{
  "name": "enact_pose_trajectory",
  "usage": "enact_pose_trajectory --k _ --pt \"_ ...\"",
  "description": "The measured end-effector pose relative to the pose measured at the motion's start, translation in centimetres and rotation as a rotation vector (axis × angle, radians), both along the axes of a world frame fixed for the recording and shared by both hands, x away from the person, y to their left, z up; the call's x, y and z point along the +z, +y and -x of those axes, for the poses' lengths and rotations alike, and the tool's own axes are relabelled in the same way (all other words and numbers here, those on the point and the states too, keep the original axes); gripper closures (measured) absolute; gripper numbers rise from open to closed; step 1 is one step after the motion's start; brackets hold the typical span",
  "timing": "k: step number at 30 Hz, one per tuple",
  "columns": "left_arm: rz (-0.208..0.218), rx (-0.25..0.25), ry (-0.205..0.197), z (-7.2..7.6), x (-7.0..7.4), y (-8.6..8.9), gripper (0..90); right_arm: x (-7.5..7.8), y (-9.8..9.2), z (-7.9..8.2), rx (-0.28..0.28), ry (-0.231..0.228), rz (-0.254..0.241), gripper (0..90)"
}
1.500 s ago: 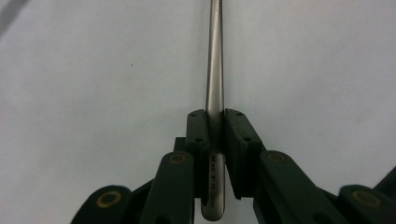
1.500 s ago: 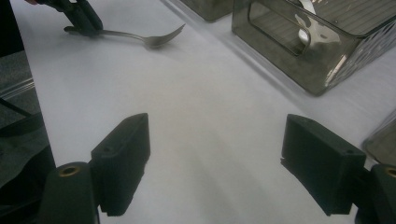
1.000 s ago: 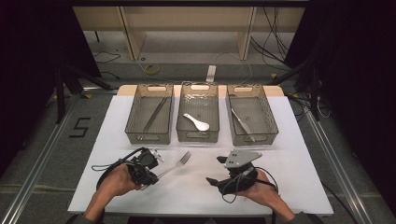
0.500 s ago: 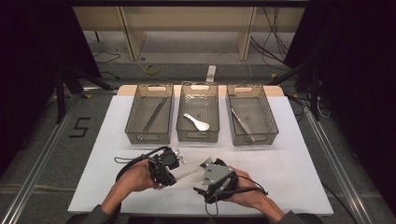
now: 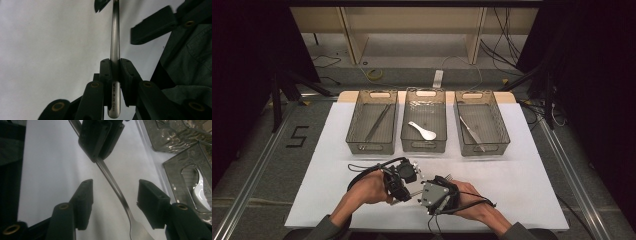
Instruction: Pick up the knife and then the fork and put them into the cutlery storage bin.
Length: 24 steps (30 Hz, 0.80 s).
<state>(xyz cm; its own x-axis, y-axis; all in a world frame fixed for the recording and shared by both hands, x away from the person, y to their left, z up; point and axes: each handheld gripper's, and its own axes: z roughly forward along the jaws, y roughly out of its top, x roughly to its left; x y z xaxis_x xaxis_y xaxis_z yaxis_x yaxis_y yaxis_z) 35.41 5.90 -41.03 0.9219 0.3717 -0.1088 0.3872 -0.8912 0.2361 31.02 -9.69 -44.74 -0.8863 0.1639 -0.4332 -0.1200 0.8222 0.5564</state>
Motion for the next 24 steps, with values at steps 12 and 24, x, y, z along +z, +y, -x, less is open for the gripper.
enact_pose_trajectory --k 12,24 --pt "-0.008 -0.031 0.011 0.1 0.2 -0.6 80.0 -0.8 0.7 0.3 0.05 -0.098 0.088 71.0" --pt "0.025 -0.024 0.014 -0.1 0.4 -0.6 84.2 -1.5 0.9 0.7 0.136 -0.176 0.192 87.0"
